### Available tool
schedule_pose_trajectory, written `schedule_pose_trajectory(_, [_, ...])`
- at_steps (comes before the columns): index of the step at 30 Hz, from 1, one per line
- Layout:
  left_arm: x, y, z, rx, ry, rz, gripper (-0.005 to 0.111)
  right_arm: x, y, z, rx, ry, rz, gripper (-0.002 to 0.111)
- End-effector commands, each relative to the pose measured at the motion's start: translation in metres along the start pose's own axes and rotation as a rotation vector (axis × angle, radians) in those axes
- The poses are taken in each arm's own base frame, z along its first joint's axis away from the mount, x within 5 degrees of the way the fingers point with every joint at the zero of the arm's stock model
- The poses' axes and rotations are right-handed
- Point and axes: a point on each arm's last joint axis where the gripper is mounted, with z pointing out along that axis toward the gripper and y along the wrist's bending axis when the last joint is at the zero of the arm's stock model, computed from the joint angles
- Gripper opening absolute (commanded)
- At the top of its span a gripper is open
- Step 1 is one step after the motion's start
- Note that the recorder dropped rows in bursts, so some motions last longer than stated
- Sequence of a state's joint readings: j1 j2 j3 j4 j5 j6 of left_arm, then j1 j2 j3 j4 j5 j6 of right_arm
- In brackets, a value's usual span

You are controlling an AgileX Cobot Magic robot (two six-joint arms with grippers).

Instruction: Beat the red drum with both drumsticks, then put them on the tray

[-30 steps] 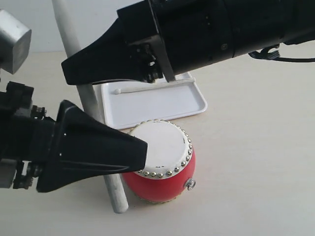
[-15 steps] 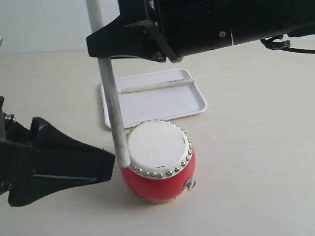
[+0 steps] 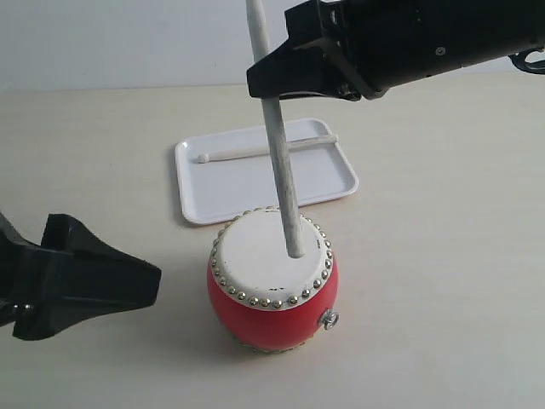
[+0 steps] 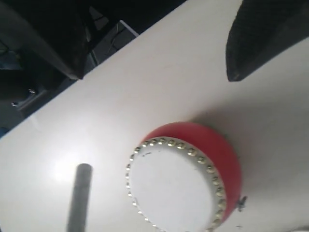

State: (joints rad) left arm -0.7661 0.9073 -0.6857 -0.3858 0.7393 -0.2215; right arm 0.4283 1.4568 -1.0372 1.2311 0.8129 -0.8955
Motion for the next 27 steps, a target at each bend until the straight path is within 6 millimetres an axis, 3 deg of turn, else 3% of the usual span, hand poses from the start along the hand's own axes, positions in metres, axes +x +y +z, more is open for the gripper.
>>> schedule_pose_trajectory(1, [0.002,0.009,-0.002,-0.103,0.022,-0.061,0.076,0.001,-0.001,-0.002,0.009,0.004,0.0,0.0])
schedule_pose_trajectory(13, [0.021,0.037,0.006,-0.466,0.309,-0.204,0.076,0.001,-0.001,-0.002,0.015,0.005,-0.006,0.0])
schedule_pose_trajectory(20, [0.022,0.042,0.019,-0.528,0.408,-0.22,0.076,0.005,-0.002,-0.002,0.018,0.045,-0.034,0.0])
schedule_pose_trajectory(27, [0.02,0.042,0.022,-0.516,0.394,-0.213,0.076,0.008,-0.002,-0.003,0.025,0.086,-0.055,0.0])
